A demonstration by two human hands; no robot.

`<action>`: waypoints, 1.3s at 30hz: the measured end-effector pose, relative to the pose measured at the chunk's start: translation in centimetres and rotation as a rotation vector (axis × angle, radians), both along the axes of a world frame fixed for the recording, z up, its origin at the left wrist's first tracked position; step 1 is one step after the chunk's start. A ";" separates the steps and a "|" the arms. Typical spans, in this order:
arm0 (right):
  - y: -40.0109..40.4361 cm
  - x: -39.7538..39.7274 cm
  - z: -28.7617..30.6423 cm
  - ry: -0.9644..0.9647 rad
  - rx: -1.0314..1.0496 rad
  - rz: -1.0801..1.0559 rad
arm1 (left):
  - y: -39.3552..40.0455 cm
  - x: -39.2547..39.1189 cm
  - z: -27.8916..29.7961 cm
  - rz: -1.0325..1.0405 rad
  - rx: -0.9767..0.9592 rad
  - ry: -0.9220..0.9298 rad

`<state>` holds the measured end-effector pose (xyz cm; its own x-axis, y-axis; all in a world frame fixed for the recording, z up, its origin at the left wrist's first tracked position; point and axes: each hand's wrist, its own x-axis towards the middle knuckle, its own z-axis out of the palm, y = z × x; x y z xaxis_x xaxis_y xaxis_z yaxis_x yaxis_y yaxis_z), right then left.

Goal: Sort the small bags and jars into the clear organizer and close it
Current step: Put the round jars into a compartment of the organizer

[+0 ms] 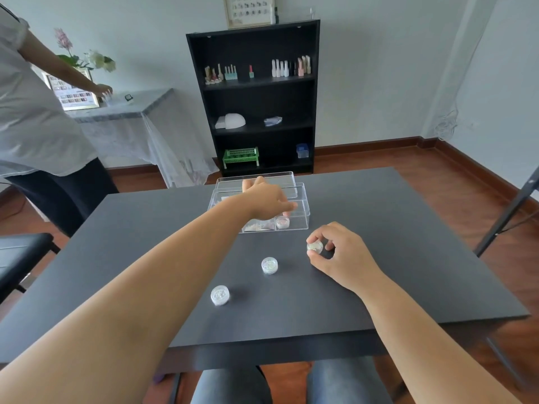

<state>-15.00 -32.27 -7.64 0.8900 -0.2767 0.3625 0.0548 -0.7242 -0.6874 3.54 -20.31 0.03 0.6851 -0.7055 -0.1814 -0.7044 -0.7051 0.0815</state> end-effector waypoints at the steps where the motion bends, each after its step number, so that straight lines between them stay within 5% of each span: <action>1: 0.0 0.0 0.0 -0.013 0.013 0.002 | 0.1 -0.1 0.0 -0.001 -0.001 0.009; 7: -0.3 0.4 1.0 -0.141 0.149 -0.042 | 1.1 -1.0 1.1 -0.017 -0.071 -0.017; 13: -2.0 3.2 5.6 -0.130 0.043 -0.014 | 6.6 -2.1 1.6 -0.029 -0.457 -0.033; 23: -0.6 11.1 9.8 0.561 -0.459 0.141 | 14.9 -3.9 -4.1 0.203 -0.702 -0.203; 32: 0.5 11.2 9.9 0.699 -0.574 0.129 | 15.0 -5.2 -5.8 0.216 -0.767 -0.273; 36: 0.5 10.5 10.3 0.603 -0.554 0.082 | 15.3 -5.8 -5.7 0.202 -0.747 -0.250; 39: 1.0 8.7 9.8 0.329 -0.478 0.022 | 15.6 -6.3 -5.6 0.179 -0.771 -0.266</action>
<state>-6.30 -31.28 2.16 0.9807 -0.1304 0.1456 -0.0879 -0.9596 -0.2673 -2.75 -4.66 -5.57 0.7505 -0.4418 0.4915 -0.6509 -0.6230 0.4339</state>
